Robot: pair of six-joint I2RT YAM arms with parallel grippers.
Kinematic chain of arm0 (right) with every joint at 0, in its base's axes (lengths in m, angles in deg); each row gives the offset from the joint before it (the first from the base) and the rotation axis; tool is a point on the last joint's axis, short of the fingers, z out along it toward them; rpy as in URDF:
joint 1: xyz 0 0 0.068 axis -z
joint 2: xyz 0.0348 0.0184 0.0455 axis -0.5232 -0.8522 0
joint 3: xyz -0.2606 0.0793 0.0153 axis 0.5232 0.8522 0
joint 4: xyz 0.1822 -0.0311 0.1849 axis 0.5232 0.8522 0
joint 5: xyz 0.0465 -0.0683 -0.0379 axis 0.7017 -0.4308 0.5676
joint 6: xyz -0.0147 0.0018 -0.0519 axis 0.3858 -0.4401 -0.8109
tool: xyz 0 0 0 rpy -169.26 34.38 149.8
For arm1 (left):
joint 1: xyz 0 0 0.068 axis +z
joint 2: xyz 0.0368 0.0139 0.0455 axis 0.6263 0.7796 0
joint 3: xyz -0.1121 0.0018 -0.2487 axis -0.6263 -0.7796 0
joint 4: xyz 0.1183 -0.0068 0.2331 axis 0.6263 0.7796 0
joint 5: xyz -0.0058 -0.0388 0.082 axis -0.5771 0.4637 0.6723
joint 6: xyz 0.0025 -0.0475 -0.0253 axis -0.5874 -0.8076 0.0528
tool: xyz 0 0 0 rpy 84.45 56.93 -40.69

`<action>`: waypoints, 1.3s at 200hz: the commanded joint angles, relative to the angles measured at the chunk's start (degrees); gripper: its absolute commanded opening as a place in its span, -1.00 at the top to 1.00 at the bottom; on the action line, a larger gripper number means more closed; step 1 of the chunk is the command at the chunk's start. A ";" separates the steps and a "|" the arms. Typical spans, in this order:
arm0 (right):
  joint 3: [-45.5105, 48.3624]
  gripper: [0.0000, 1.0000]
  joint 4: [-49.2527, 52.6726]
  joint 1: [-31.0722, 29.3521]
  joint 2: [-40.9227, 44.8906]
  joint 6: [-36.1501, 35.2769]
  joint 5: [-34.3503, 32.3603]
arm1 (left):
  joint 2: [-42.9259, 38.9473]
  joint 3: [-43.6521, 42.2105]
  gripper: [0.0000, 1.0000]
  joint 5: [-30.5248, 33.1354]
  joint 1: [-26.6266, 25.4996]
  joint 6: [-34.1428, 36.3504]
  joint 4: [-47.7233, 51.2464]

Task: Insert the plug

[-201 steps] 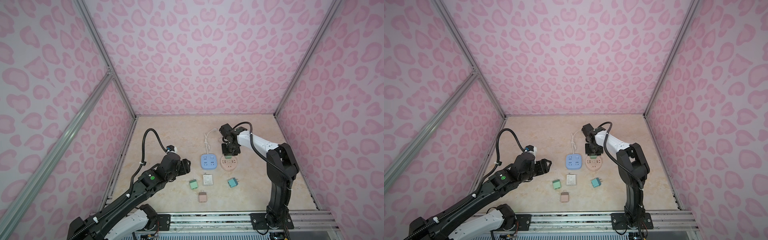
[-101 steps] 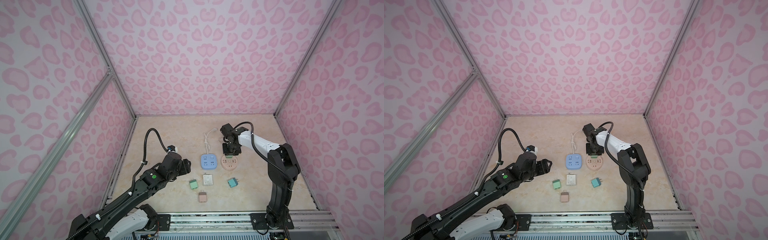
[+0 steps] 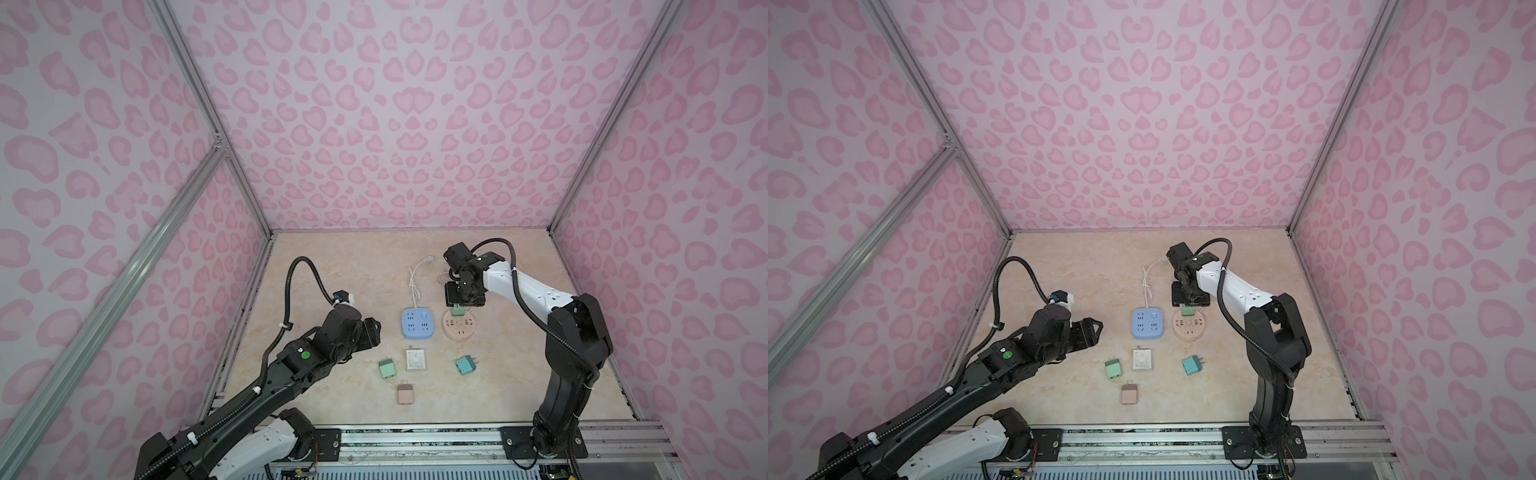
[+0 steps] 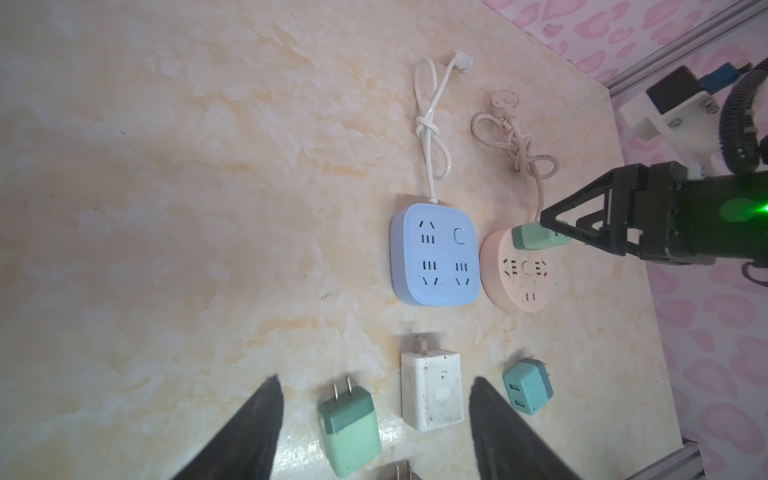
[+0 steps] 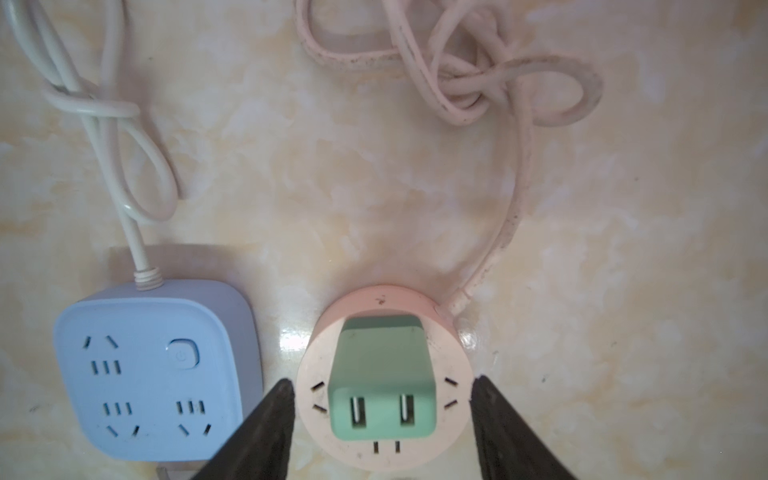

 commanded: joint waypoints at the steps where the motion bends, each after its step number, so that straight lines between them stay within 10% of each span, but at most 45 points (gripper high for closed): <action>1: 1.33 -0.29 2.70 -1.47 3.11 -1.70 -3.71 | -0.42 0.13 -0.46 1.94 0.01 0.63 1.11; 50: 9.29 -0.26 7.91 -12.01 12.71 -0.41 -13.71 | -0.06 -1.18 -0.48 4.58 0.01 -3.34 -0.95; 108: 19.50 -0.16 7.98 -25.82 21.62 19.40 -14.39 | -4.91 -3.48 -0.50 2.33 -0.01 -3.94 -1.22; 216: 28.30 -0.07 2.57 -26.11 26.94 32.81 -8.83 | -7.61 -5.48 -0.50 3.17 0.08 -1.18 -2.75; 260: 30.33 -0.03 5.59 -22.64 30.58 30.85 -7.71 | -0.25 -3.40 -0.40 -8.36 -2.01 5.14 -10.15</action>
